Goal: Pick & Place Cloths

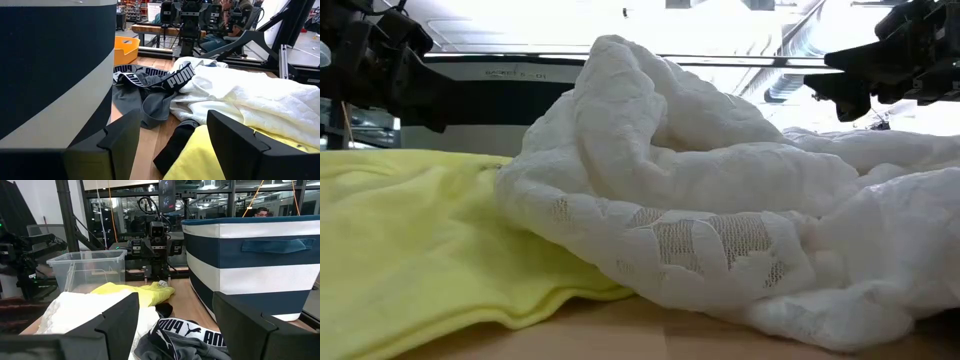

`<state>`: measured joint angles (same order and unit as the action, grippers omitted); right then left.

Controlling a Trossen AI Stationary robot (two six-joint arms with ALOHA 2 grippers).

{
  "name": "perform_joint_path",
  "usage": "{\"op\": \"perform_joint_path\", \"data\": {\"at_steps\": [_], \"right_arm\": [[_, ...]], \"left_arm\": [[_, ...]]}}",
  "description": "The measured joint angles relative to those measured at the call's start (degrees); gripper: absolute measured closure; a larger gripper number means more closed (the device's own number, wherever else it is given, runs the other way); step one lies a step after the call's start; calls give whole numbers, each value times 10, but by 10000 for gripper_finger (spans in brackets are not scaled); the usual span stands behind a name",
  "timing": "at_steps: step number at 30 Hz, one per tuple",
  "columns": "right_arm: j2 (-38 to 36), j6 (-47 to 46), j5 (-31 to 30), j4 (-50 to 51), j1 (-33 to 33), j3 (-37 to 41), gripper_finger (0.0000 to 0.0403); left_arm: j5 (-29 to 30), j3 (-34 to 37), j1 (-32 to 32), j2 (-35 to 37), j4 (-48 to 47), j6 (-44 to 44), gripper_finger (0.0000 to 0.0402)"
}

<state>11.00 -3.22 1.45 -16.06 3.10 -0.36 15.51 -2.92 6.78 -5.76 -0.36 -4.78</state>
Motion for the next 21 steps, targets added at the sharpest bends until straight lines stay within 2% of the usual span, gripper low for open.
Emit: {"op": "perform_joint_path", "data": {"at_steps": [14,21], "right_arm": [[0,-4,1,-10,0,0,157],[0,-83,20,-24,0,0,157]], "left_arm": [[0,0,0,0,0,0,174],[0,0,0,0,0,0,174]]}}
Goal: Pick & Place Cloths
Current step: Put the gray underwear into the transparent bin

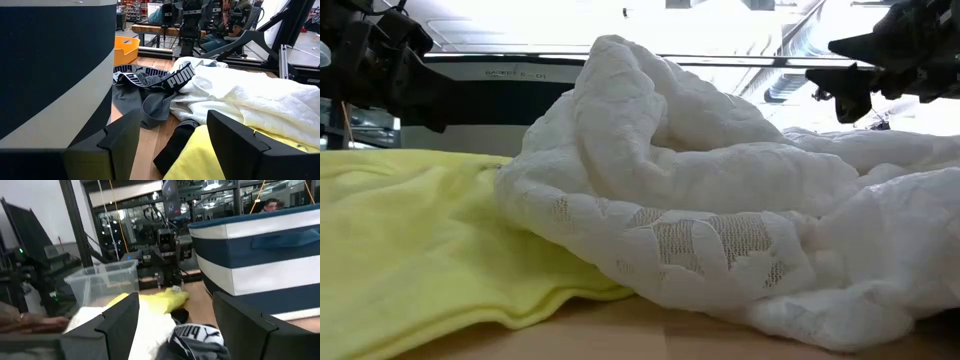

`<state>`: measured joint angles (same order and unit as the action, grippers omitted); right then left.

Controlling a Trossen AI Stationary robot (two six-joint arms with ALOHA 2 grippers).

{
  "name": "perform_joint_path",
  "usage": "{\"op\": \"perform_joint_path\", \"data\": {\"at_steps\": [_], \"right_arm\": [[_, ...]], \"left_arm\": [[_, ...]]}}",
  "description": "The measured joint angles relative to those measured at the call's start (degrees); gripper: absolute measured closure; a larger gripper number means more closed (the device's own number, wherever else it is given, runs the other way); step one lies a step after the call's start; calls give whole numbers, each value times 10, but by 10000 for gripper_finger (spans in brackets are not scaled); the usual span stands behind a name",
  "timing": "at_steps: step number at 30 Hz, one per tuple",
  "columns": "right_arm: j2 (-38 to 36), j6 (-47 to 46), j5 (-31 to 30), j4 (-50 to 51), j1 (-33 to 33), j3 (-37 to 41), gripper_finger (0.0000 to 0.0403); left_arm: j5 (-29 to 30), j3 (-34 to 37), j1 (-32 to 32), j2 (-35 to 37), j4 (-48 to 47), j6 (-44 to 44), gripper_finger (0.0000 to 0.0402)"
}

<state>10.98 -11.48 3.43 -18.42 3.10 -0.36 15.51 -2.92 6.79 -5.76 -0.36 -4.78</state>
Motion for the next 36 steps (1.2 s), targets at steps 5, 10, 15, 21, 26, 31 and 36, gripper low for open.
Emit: {"op": "perform_joint_path", "data": {"at_steps": [5,10,15,21,26,31,36], "right_arm": [[0,-73,-6,-3,0,0,157],[0,-171,-79,-3,0,0,157],[5,-173,-166,-2,0,0,157],[27,-211,-254,16,0,-22,157],[65,-234,-255,18,0,-65,157],[129,-230,-260,17,0,-113,157],[198,-228,-258,27,0,-157,157]], "left_arm": [[0,0,0,0,0,0,174],[0,0,0,0,0,0,174],[0,0,0,0,0,0,174],[0,0,0,0,0,0,174],[0,0,0,0,0,0,174],[0,0,0,0,0,0,174],[0,0,0,0,0,0,174]]}}
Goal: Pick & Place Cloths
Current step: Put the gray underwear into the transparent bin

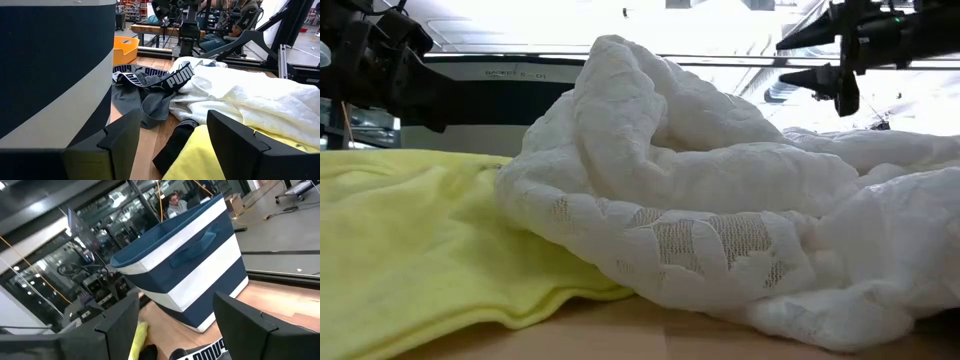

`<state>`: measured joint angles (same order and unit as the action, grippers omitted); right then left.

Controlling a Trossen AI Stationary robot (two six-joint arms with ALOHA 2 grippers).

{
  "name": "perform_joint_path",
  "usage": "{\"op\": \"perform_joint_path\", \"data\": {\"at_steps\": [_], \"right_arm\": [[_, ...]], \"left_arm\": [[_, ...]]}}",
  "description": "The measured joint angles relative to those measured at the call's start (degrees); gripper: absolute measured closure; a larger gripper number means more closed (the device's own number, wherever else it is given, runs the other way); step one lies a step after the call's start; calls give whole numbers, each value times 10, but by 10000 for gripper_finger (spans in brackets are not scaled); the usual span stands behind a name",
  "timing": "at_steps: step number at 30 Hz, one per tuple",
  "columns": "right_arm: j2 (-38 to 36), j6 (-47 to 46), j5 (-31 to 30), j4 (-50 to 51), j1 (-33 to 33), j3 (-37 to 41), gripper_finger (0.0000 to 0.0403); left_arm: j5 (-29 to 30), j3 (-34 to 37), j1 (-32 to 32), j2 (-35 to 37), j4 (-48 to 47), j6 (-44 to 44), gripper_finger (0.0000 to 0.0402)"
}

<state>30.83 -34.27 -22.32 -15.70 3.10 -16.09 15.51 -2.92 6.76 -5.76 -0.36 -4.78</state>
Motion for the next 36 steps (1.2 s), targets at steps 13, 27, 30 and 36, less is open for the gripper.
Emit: {"op": "perform_joint_path", "data": {"at_steps": [13,27,30,36], "right_arm": [[148,224,109,142,-13,-159,157],[293,435,33,170,-34,-210,156],[315,381,15,173,-34,-210,139],[361,101,33,328,4,-288,87]], "left_arm": [[0,0,0,0,0,0,174],[0,0,0,0,0,0,174],[0,0,0,0,0,0,174],[0,0,0,0,0,0,174]]}}
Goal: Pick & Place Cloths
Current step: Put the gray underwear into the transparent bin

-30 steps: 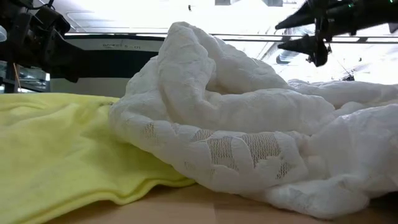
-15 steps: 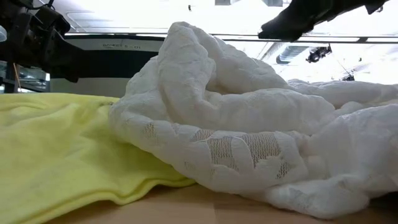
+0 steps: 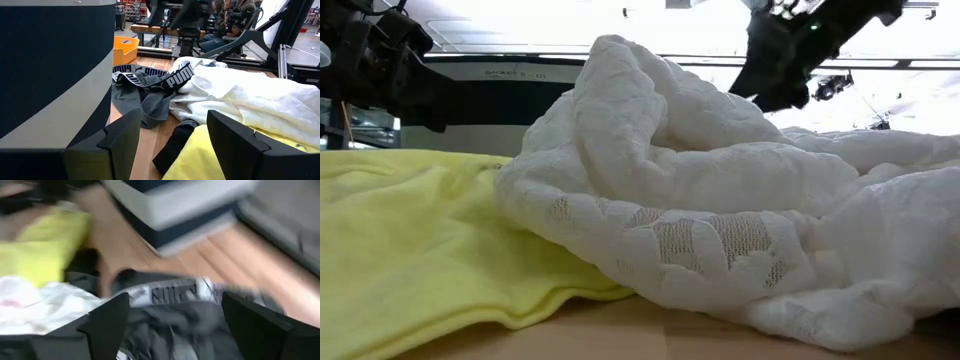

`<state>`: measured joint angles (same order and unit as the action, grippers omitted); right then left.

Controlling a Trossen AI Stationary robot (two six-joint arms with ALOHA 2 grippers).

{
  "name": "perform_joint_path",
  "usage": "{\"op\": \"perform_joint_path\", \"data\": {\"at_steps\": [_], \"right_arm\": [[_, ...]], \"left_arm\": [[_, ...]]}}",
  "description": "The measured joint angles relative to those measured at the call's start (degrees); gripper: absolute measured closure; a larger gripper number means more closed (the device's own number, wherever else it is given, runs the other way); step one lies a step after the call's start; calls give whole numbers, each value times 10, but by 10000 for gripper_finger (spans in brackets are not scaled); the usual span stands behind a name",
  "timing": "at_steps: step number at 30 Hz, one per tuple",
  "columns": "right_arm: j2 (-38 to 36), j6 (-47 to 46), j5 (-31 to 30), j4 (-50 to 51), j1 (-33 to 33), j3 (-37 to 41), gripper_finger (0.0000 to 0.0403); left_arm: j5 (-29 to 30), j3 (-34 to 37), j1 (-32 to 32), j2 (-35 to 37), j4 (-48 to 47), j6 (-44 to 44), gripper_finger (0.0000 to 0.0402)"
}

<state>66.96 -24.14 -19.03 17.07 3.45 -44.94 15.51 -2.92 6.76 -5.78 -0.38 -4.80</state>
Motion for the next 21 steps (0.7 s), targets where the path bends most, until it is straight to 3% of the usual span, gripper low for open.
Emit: {"op": "perform_joint_path", "data": {"at_steps": [3,7,13,21], "right_arm": [[42,-61,23,79,23,-58,72],[109,-71,76,131,41,-133,67],[206,-121,82,252,66,-232,66],[276,-267,81,290,76,-249,66]], "left_arm": [[0,0,0,0,0,0,174],[0,0,0,0,0,0,174],[0,0,0,0,0,0,174],[0,0,0,0,0,0,174]]}}
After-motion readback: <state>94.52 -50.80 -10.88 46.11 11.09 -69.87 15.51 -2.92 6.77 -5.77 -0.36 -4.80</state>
